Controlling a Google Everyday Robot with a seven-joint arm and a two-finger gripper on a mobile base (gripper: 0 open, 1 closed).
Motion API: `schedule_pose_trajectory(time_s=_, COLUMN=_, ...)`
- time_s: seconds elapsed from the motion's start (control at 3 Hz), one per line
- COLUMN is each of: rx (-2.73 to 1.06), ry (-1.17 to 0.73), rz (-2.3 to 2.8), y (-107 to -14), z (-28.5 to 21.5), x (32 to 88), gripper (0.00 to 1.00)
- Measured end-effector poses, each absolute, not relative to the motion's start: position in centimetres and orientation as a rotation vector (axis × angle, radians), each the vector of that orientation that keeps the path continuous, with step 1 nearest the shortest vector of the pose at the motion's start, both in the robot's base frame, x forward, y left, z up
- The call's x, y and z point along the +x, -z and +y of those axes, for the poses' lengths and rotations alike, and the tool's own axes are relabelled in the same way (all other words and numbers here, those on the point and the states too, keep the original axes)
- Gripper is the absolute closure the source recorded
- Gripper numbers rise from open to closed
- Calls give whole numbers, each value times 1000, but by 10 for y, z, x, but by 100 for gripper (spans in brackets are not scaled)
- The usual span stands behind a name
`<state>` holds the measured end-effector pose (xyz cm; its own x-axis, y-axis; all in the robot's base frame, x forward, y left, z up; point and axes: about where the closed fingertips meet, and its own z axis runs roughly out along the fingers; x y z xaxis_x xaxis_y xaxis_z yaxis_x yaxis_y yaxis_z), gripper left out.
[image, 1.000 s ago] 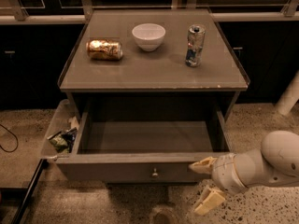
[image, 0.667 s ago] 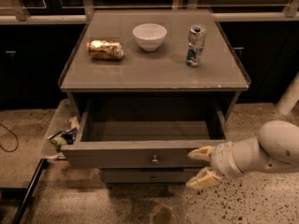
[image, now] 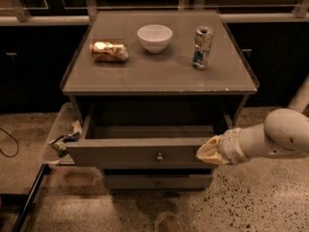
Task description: Close top drawer
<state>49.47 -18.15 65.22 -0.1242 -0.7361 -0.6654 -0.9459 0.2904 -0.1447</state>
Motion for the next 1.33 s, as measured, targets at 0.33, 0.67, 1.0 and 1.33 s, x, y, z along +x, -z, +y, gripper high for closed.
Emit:
schedule_pose_trajectory(time_s=0.33, rx=-1474, ry=-330, rz=1947, y=-651, z=-207, x=527, gripper=100)
schedule_pose_trajectory(time_s=0.67, rx=-1474, ry=-330, rz=1947, y=-651, z=-207, x=525, gripper=97)
schedule_pose_trajectory(time_s=1.0, rx=-1474, ry=-330, rz=1947, y=-651, z=-207, x=525, gripper=78)
schedule_pose_trajectory(time_s=1.33, rx=-1474, ry=-330, rz=1947, y=-651, z=-207, x=525, gripper=54)
